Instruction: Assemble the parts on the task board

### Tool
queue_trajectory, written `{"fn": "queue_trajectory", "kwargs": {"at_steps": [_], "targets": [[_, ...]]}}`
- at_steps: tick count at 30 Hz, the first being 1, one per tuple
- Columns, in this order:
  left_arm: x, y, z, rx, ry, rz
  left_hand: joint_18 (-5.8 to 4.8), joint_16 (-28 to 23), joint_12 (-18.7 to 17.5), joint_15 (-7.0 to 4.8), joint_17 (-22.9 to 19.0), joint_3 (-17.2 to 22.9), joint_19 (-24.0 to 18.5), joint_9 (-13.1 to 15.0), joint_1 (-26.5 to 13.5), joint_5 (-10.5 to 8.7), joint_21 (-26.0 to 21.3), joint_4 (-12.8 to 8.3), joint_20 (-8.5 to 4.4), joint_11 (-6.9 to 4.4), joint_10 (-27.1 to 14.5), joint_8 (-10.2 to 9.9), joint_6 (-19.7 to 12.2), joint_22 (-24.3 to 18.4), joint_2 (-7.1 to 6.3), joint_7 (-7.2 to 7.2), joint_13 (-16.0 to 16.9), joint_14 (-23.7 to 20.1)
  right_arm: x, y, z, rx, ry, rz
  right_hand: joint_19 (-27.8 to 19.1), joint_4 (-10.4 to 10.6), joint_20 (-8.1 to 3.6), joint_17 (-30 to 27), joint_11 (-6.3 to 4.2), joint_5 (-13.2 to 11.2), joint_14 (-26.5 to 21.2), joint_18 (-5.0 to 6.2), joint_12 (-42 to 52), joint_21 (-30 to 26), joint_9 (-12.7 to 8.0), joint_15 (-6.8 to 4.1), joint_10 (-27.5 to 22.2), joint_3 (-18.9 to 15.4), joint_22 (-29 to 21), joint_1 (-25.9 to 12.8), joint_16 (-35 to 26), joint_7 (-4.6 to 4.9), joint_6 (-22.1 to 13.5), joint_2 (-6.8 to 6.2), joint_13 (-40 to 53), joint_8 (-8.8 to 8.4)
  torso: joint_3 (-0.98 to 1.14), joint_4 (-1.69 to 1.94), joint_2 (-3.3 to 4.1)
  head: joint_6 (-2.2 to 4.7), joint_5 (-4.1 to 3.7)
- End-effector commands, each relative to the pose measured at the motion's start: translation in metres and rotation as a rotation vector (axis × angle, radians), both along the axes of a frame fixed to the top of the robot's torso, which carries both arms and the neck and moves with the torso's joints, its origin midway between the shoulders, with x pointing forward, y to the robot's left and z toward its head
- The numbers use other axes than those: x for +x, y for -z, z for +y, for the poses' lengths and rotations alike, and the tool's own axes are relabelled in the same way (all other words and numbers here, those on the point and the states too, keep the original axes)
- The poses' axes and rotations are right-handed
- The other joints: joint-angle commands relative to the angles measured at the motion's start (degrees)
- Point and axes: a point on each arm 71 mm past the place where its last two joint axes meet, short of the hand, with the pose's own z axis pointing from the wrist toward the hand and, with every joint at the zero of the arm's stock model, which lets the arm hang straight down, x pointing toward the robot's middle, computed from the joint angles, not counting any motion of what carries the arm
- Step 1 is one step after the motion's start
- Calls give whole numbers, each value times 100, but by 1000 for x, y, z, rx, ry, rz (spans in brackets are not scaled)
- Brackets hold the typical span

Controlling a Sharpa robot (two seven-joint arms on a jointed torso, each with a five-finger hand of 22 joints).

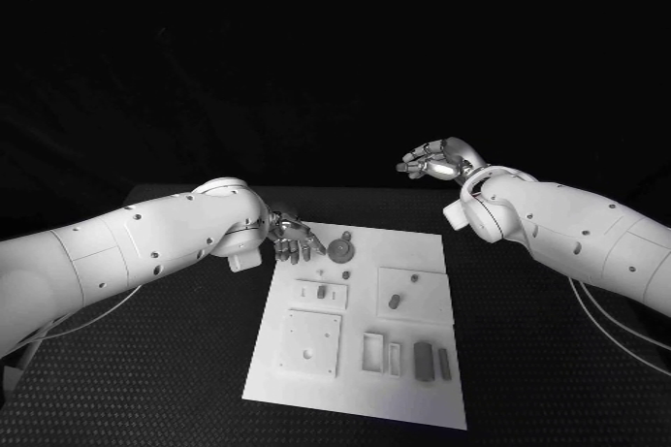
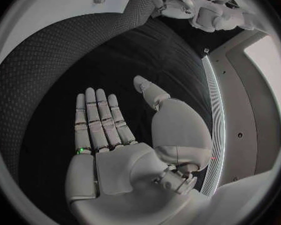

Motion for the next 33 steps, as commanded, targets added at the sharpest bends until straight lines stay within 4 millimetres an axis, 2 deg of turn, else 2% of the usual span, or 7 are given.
{"fn": "queue_trajectory", "kwargs": {"at_steps": [1,5,9,14,18,26,33], "targets": [[8,-4,2,-10,-18,-65,-67,-91,-106,69,-73,-21,-122,-62,100,-11,-95,-49,-423,59,-150,-95,-141,-51,-29,68,-96,-158,0,0,0,2,-10,-2,-38,-5,12,-9,-4,25,-16,-11,-38,-19,-10,10,48,-25,10,39,-23,142,-48,-11,-10,-1,3,-11,6,40,8],[19,-6,6,-5,-41,-126,-87,-209,-228,191,-178,-42,-277,-120,93,-13,-224,29,-306,155,-326,-187,-316,-119,-113,161,-208,-335,0,1,0,2,-9,0,-39,-3,11,-11,-4,27,-17,-11,-39,-20,-10,10,49,-26,12,39,-22,142,-48,-11,-12,-1,-6,-13,11,53,19],[28,-9,7,59,-21,-194,-72,-239,-262,228,-231,-40,-307,-141,71,-16,-259,130,-265,177,-356,-210,-368,-144,-170,184,-258,-366,-1,2,3,4,-15,2,-39,-2,11,-13,-3,29,-17,-11,-40,-20,-11,10,50,-26,14,38,-22,142,-49,-11,-13,-1,-2,-17,13,74,24],[37,-7,8,80,-42,-209,-54,-283,-325,279,-300,7,-364,-197,5,-19,-311,345,-213,221,-410,-276,-477,-176,-369,231,-332,-428,-1,4,5,5,-19,3,-41,0,11,-14,-3,31,-18,-11,-41,-21,-12,10,50,-27,16,38,-22,142,-49,-10,-15,-1,-2,-36,18,94,23],[40,1,10,95,-55,-199,-57,-297,-353,305,-323,24,-412,-218,17,-19,-330,404,-185,239,-446,-294,-511,-179,-405,248,-361,-470,-1,4,5,5,-18,4,-43,3,11,-17,-3,34,-20,-13,-42,-23,-14,10,51,-29,19,34,-22,142,-50,-11,-17,-1,-5,-38,25,98,24],[43,9,10,111,-60,-178,-57,-282,-354,322,-334,20,-443,-225,6,-18,-330,477,-165,242,-447,-281,-498,-172,-370,249,-377,-487,-1,4,7,7,-22,3,-46,9,11,-22,-2,37,-23,-14,-46,-26,-17,11,50,-33,25,29,-22,143,-52,-11,-21,-2,-8,-59,41,108,6],[43,15,12,106,-50,-129,-51,-258,-351,330,-346,-6,-471,-232,77,-15,-319,456,-153,234,-450,-253,-456,-156,-244,236,-395,-502,-1,4,9,8,-25,3,-48,11,11,-25,-2,38,-24,-14,-47,-28,-18,11,51,-35,28,27,-21,143,-53,-10,-24,-1,-7,-43,30,97,-18]]}}
